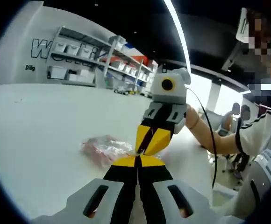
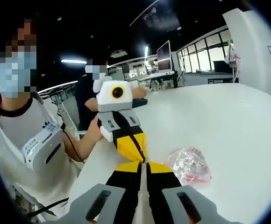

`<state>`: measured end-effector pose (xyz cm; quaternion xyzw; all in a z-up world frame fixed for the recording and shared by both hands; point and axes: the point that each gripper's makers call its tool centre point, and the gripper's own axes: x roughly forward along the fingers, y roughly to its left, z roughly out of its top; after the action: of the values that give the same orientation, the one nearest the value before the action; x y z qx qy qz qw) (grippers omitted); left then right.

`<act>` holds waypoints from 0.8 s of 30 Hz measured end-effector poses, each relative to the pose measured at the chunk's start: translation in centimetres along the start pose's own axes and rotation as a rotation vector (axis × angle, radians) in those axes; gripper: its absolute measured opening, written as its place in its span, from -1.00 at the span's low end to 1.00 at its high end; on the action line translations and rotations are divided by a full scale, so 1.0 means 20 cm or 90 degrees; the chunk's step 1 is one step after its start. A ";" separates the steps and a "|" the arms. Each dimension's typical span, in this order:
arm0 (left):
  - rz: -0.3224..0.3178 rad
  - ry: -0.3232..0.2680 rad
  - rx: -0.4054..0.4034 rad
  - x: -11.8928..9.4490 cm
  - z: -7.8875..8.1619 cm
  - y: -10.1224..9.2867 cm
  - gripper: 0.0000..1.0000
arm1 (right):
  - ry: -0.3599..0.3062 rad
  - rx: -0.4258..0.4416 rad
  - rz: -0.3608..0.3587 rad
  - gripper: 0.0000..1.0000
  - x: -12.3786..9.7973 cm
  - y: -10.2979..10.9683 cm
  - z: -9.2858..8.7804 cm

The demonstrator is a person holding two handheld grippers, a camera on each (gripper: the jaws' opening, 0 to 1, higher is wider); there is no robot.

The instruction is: Open the resealable bag by pulling the two sides of the seal apart until the entire bag opening is separated and visibly accessible.

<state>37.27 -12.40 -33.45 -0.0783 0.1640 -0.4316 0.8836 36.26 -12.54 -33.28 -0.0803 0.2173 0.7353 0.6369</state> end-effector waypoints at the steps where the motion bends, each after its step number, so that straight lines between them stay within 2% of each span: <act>1: -0.001 0.001 0.000 0.00 0.00 0.00 -1.00 | -0.001 -0.001 -0.001 -1.00 0.00 0.00 0.00; 9: -0.003 0.006 0.003 0.01 -0.01 0.00 -1.00 | -0.002 -0.001 -0.008 -1.00 0.00 -0.02 -0.01; 19: 0.003 -0.016 0.008 0.00 0.02 0.00 -0.97 | -0.026 0.016 -0.004 -1.00 -0.01 -0.03 0.02; 24: 0.008 -0.014 0.005 0.01 0.01 0.00 -0.97 | -0.024 0.016 -0.004 -1.00 -0.01 -0.02 0.01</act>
<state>37.49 -12.49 -33.34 -0.0783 0.1533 -0.4260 0.8882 36.77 -12.47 -33.07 -0.0586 0.2141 0.7320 0.6441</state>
